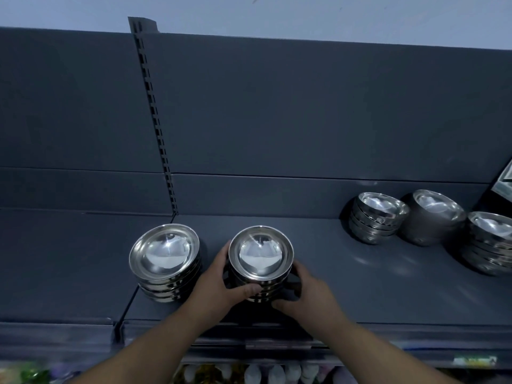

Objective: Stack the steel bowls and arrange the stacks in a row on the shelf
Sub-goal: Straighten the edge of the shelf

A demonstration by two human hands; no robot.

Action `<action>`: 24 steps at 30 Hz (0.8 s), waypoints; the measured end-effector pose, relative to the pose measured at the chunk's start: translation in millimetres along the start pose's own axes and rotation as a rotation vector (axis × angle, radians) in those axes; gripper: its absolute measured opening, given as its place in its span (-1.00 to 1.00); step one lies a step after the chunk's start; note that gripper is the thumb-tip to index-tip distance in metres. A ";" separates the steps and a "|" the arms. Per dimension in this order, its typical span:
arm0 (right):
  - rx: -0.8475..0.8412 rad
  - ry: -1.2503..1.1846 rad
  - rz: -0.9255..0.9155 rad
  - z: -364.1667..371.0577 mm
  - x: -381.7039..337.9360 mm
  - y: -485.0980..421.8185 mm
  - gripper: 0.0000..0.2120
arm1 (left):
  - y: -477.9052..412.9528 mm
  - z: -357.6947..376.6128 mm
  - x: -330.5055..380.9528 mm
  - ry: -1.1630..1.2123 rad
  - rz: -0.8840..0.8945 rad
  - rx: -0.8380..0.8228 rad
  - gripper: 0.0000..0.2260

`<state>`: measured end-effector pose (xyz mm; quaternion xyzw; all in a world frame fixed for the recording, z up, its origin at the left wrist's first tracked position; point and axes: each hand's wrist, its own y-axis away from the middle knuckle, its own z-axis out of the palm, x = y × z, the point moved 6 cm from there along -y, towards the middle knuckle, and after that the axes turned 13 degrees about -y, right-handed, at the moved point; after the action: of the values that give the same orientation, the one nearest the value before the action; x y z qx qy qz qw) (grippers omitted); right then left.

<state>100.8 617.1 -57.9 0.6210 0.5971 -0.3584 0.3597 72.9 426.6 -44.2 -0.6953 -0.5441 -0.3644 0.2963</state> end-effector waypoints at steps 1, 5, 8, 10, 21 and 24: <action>-0.005 0.008 0.003 -0.3 -1.2 0.4 -0.17 | -0.3 -0.8 0.3 -0.014 -0.007 -0.005 -0.20; -0.028 0.077 0.024 -6.3 -5.4 4.9 -0.17 | 4.8 -3.3 3.7 -0.061 -0.050 -0.024 -0.11; -0.014 0.191 0.060 -19.2 -2.1 10.4 -0.22 | 15.0 -7.9 14.3 -0.148 -0.040 0.031 0.02; -0.026 0.294 0.071 -29.7 0.6 15.4 -0.26 | 22.0 -12.6 31.1 -0.303 0.034 0.142 -0.02; -0.006 0.599 0.109 -154.8 45.1 89.0 -0.35 | 30.6 115.1 130.1 -1.002 0.310 0.019 -0.23; 0.030 0.625 0.158 -213.4 74.7 123.9 -0.35 | 35.3 176.6 151.2 -1.032 0.306 -0.075 -0.25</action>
<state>230.2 836.4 -17.5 0.7507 0.6232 -0.1300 0.1764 161.3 643.0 -18.1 -0.8655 -0.4979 0.0528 0.0151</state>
